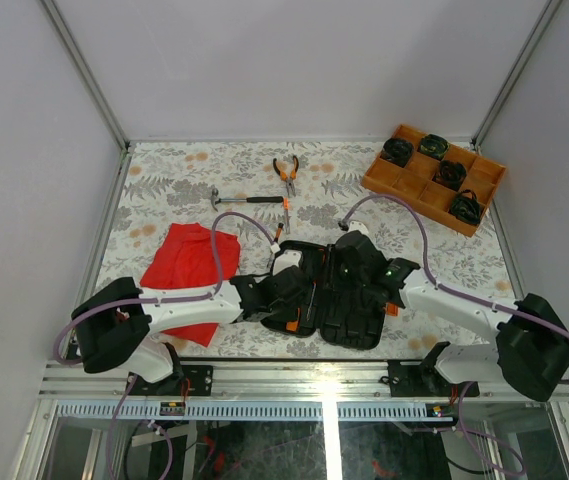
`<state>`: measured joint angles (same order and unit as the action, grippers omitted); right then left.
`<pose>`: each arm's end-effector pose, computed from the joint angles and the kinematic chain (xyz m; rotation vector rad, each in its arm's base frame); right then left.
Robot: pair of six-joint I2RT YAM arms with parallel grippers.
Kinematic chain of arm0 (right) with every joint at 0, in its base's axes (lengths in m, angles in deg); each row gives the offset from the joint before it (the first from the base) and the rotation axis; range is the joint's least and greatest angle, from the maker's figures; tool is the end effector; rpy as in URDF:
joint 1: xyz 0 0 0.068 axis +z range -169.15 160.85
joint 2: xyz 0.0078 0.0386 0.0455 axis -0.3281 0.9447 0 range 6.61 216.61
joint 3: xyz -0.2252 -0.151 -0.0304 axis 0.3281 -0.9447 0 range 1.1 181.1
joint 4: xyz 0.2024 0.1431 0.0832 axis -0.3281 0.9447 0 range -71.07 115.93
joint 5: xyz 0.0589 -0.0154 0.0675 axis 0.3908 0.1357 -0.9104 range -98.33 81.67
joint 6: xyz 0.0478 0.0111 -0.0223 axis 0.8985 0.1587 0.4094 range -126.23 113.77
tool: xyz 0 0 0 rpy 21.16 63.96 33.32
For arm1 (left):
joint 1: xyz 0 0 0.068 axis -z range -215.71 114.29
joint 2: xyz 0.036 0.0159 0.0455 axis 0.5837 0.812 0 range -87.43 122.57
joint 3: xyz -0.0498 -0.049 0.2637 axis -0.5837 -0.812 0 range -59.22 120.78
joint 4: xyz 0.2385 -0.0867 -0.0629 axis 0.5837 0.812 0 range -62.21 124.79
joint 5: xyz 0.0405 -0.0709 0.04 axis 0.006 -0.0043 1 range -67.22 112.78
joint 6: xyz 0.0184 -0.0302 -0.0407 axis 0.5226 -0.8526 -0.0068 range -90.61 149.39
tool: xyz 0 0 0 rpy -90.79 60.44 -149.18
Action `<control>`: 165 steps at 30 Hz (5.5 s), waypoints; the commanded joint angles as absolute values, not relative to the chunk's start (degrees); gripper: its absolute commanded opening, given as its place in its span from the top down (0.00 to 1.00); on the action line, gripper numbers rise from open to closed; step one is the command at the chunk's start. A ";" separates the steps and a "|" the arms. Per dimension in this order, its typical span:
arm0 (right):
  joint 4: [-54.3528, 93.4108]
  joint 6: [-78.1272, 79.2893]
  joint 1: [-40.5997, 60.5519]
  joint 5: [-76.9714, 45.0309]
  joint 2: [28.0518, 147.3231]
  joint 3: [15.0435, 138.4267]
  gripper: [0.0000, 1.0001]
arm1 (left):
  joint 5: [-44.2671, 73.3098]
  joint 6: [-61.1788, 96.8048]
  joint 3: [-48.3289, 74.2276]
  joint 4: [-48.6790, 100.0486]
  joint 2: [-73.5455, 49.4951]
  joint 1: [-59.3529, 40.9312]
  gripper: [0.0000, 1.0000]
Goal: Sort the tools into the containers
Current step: Place the screwdriver in the storage box.
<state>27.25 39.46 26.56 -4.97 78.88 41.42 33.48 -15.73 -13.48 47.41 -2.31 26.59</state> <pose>0.1850 0.1867 0.2154 0.0322 2.3924 0.7445 0.1365 -0.2459 0.1741 0.3264 2.6204 -0.4437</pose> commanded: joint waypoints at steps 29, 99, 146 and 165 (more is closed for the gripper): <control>18.32 37.79 18.91 -15.60 99.85 54.42 0.87 | 34.81 -16.20 -14.90 49.50 2.22 28.45 0.92; 22.77 35.98 18.82 -13.38 103.01 56.86 1.00 | 34.25 -16.57 -14.11 49.28 2.92 29.11 0.97; 48.85 23.95 18.91 -1.30 118.88 69.91 0.99 | 33.16 -16.40 -14.81 49.77 2.89 30.06 1.00; 33.88 27.58 18.82 -5.54 86.03 60.12 0.66 | 34.26 -15.79 -12.79 46.85 -7.84 30.02 0.76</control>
